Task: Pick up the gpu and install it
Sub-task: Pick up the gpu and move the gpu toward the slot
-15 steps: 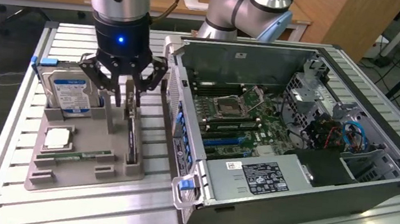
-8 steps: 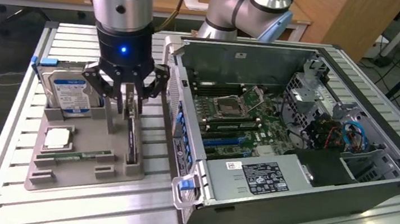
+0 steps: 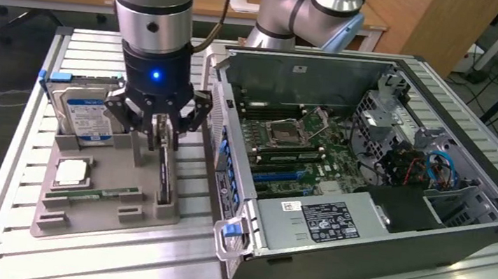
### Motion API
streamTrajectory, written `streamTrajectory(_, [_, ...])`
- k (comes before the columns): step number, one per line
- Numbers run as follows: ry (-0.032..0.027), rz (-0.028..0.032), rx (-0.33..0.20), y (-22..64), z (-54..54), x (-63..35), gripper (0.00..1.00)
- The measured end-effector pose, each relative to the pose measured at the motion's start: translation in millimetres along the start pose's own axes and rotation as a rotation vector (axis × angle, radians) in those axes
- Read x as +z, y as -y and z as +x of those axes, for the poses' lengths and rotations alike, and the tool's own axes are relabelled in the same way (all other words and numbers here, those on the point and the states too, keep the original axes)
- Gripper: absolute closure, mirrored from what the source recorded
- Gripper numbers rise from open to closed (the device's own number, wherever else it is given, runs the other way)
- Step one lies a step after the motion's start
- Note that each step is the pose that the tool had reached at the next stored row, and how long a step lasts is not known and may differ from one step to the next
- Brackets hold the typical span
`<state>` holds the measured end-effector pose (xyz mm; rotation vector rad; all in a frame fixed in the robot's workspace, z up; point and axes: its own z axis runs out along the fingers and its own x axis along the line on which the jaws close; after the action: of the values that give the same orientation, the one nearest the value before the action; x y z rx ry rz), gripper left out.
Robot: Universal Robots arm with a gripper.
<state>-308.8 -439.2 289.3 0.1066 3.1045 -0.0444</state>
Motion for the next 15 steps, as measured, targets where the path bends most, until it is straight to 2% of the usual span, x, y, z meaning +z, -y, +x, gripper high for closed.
streamTrajectory(15, [0.0008,0.0000,0.000,-0.5,0.0,25.9,0.59])
